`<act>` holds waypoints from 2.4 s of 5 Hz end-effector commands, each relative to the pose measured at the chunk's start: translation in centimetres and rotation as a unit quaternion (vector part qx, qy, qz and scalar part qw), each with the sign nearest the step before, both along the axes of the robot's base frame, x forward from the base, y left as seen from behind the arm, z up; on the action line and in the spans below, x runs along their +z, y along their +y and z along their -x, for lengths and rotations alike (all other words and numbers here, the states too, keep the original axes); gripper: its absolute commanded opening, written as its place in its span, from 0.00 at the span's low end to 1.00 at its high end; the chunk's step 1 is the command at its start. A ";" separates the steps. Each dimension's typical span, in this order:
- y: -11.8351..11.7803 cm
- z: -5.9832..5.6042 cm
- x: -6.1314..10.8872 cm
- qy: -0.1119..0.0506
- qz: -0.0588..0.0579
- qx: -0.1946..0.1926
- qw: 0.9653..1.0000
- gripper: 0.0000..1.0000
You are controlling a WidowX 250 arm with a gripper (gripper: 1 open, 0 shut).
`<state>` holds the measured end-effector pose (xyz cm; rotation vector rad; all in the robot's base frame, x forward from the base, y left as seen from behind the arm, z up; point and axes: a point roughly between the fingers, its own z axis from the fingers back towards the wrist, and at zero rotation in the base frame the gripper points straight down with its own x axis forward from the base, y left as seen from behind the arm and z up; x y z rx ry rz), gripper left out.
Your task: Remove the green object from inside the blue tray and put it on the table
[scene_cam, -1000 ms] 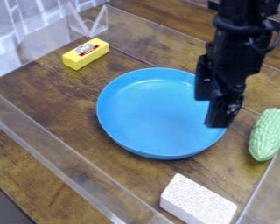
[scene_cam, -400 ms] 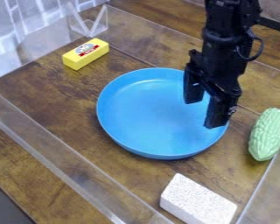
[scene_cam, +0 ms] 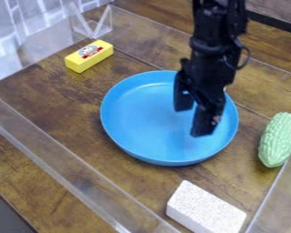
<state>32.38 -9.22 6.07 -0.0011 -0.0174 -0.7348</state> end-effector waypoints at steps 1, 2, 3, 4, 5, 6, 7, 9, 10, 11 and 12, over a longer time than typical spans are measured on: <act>1.6 -0.9 4.1 -0.049 -0.009 0.022 0.999 1.00; 2.2 -1.2 4.5 -0.062 -0.013 0.030 0.998 1.00; 2.8 -1.4 4.8 -0.072 -0.013 0.023 0.997 1.00; 3.4 -1.9 5.2 -0.084 -0.013 0.017 0.996 1.00; 2.7 -3.2 4.6 -0.095 -0.013 -0.002 0.995 1.00; 1.9 -4.7 4.2 -0.111 -0.016 -0.017 0.993 1.00; 1.2 -5.2 3.2 -0.121 -0.019 -0.014 0.992 1.00; 0.9 -6.1 2.4 -0.136 -0.024 -0.021 0.990 1.00; 1.2 -6.3 2.7 -0.141 -0.027 -0.023 0.989 1.00; 1.4 -6.0 1.5 -0.147 -0.027 -0.042 0.988 1.00; 2.0 -6.3 1.1 -0.153 -0.024 -0.079 0.985 1.00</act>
